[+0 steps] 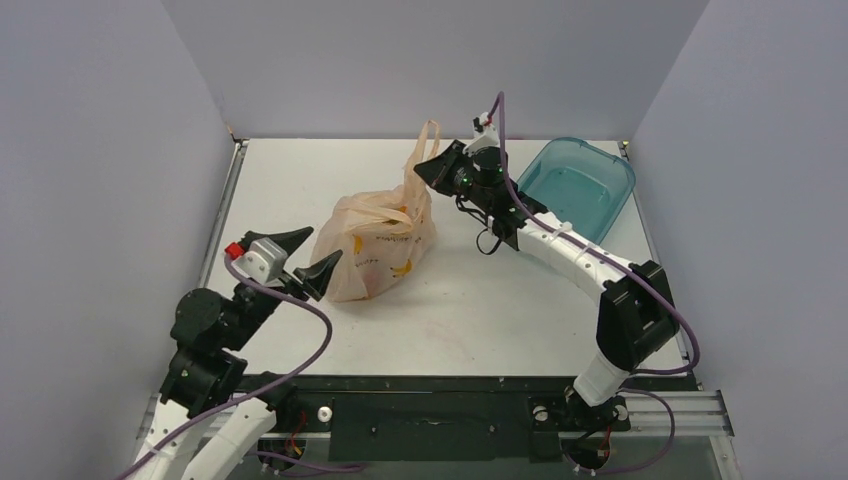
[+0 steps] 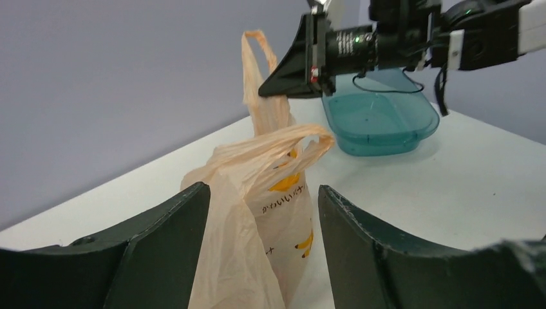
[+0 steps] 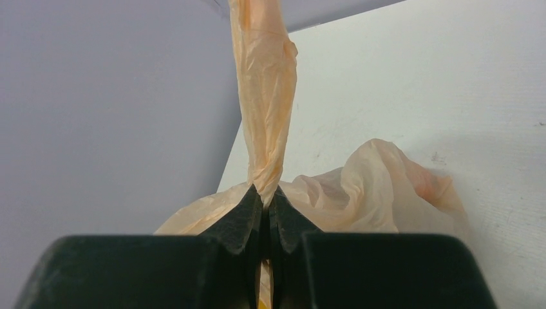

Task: Take the fake fruits out of the plastic bag
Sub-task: Adjust the plastic bag at the center of the board.

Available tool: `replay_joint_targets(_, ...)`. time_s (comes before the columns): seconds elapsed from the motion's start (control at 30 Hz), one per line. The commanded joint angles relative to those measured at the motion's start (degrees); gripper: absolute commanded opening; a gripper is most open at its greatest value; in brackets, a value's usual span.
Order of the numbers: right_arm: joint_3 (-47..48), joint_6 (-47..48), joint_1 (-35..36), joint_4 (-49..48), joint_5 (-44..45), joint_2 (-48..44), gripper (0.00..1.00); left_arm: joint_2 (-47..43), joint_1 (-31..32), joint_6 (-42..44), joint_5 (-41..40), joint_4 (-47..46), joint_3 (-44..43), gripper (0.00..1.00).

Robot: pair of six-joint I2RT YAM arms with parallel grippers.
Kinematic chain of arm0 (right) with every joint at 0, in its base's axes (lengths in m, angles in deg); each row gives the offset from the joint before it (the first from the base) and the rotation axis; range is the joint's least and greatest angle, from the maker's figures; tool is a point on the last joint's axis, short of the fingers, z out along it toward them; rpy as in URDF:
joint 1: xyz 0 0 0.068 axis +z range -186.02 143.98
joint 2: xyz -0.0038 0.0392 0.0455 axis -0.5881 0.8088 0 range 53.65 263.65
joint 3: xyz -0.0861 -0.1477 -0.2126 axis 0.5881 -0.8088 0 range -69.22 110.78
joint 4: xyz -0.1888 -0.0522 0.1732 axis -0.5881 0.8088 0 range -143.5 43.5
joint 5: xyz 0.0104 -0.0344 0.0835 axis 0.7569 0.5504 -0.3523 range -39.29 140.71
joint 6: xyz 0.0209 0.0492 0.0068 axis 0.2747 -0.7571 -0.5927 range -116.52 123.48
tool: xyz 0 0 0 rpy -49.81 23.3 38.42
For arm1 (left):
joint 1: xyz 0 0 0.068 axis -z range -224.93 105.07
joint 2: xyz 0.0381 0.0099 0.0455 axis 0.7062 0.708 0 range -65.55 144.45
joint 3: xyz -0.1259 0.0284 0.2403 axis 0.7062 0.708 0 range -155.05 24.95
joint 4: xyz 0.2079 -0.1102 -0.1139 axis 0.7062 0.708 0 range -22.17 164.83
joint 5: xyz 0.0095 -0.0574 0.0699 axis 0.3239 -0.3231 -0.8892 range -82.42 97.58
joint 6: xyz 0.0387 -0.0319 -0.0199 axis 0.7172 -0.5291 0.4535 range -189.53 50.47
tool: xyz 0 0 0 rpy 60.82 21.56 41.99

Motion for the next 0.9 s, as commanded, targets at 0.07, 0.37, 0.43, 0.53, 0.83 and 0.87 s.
replay_joint_targets(0.07, 0.97, -0.93, 0.3, -6.53, -5.26, 2.76, 0.0, 1.67, 0.13, -3.38, 0.75, 13.82, -14.72, 0.6)
replay_joint_targets(0.37, 0.34, 0.24, 0.74, -5.3, -6.02, 0.57, 0.12, 19.9, 0.0, -12.41, -2.92, 17.01, -27.42, 0.65)
replay_joint_targets(0.43, 0.52, 1.78, 0.7, -3.22, -5.29, -0.68, 0.15, 28.11, -0.3, -12.57, -3.75, 16.1, -29.46, 0.66)
replay_joint_targets(0.53, 0.79, 3.59, 0.84, -1.01, -4.56, -2.14, 0.15, 35.07, -1.92, -11.58, -2.5, 14.17, -31.19, 0.67)
replay_joint_targets(0.83, 1.43, 3.54, 2.75, 0.63, -4.78, -5.35, 0.09, 47.9, -9.98, -8.3, 5.03, 11.22, -33.45, 0.68)
replay_joint_targets(0.87, 1.59, 3.52, 2.95, 0.61, -4.58, -5.39, 0.09, 48.14, -10.07, -7.89, 4.27, 11.01, -32.55, 0.69)
